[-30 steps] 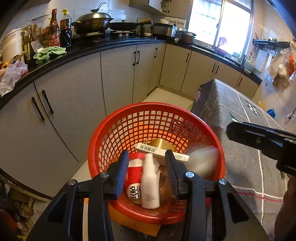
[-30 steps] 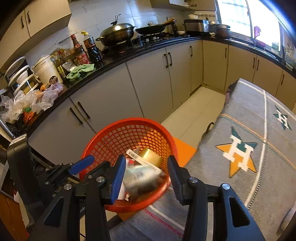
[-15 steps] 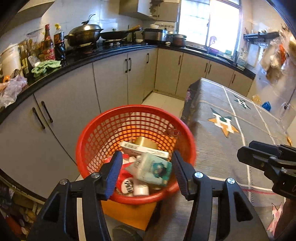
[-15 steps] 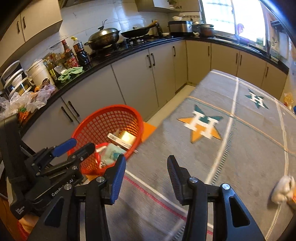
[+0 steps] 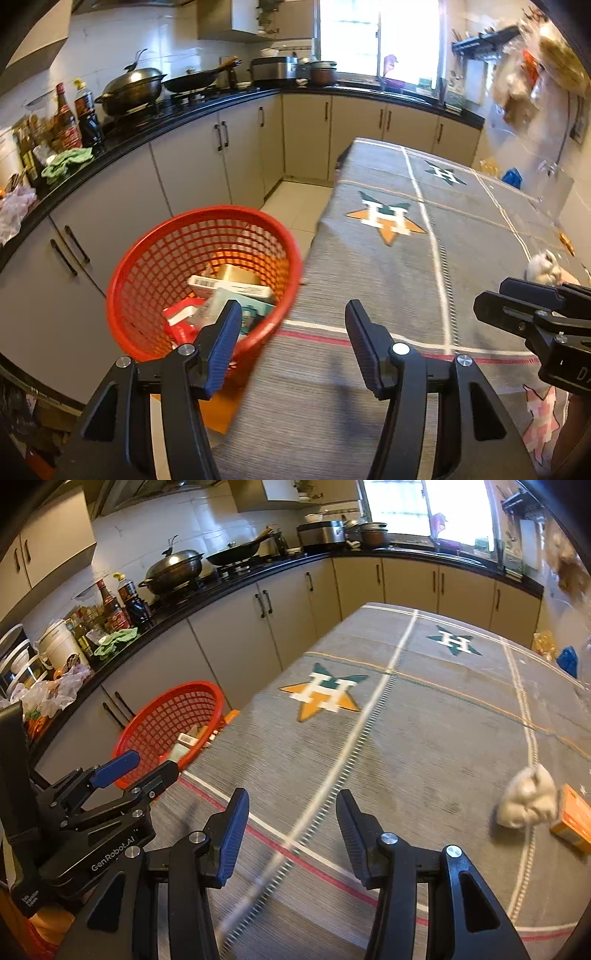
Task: Collect trash
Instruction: 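Move both open tools back toward the white cloth and orange box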
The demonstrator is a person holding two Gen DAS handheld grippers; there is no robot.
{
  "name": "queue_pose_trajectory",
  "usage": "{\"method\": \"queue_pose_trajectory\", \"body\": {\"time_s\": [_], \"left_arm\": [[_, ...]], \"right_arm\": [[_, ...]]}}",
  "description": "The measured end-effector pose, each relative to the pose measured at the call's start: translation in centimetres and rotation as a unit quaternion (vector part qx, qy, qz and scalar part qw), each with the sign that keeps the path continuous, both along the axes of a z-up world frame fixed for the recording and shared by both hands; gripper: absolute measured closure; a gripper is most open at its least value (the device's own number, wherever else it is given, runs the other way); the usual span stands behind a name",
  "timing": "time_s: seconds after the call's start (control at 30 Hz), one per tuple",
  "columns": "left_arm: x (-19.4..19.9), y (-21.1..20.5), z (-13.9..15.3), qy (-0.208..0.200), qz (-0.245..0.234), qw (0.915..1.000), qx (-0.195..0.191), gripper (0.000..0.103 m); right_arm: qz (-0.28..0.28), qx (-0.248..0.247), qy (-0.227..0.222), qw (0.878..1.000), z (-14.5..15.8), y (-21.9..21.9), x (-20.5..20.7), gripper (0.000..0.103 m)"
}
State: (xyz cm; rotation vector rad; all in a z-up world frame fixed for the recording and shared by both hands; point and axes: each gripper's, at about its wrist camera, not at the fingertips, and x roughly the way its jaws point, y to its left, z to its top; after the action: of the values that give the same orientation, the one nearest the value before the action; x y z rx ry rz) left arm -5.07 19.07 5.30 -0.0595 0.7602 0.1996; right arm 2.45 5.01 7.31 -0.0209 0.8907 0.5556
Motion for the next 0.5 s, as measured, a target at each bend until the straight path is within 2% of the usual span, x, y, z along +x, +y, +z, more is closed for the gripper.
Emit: {"method": "queue_pose_trajectory", "body": {"time_s": [0.5], "left_arm": [[0.7,-6.7,0.2,0.012,-0.056,0.9979,0.030,0.045]], "right_arm": [[-0.073,0.028,0.001,0.997,0.0,-9.1,-0.8,0.050]]}}
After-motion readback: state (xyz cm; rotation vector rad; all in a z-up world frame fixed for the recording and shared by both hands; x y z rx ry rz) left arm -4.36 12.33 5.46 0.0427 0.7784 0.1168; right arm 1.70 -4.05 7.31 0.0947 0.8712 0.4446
